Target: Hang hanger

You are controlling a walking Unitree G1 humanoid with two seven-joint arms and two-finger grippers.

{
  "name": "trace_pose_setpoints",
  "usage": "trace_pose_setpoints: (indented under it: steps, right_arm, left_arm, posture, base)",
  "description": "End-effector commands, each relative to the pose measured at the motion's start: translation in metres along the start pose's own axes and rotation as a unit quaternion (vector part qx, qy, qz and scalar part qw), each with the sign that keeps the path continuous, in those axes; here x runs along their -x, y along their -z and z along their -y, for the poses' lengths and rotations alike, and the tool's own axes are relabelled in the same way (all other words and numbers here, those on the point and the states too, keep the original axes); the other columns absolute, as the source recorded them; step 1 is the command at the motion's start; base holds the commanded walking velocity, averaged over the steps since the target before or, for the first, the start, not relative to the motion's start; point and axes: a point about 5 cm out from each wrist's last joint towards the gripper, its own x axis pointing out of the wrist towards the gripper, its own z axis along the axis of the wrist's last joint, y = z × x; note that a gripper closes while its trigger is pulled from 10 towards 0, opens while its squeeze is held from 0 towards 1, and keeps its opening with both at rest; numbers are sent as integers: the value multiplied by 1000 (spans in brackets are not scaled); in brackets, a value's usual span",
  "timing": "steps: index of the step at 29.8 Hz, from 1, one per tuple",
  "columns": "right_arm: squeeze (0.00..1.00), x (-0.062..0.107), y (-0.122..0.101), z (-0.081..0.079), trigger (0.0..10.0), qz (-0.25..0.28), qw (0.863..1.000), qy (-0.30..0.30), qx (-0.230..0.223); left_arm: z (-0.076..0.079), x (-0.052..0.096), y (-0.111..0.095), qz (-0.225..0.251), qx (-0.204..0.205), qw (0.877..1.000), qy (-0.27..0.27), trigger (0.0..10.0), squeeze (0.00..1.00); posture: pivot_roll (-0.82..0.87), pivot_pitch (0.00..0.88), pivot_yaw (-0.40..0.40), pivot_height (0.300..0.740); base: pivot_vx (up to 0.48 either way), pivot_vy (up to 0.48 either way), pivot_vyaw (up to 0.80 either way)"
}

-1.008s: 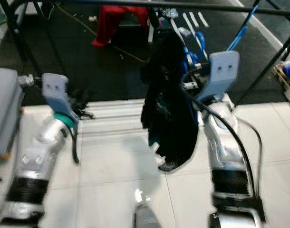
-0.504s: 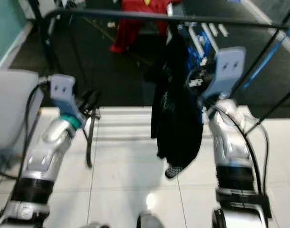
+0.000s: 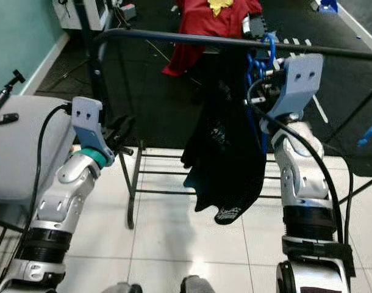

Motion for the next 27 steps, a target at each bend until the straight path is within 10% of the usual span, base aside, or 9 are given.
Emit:
trace_pose_setpoints:
  steps: [1,27]
  right_arm:
    - [0,1,0,4,10000,0,1000,6,-7]
    - [0,-28,-5,38,10000,-14,998,54,-14]
  left_arm:
    - [3,3,8,-19,3,1000,11,10000,0]
    - [18,12,-14,36,-5,995,95,10000,0]
  posture:
    - [-108,76,35,740]
    - [-64,122,46,740]
  base:
    - [0,0,0]
    - [0,0,0]
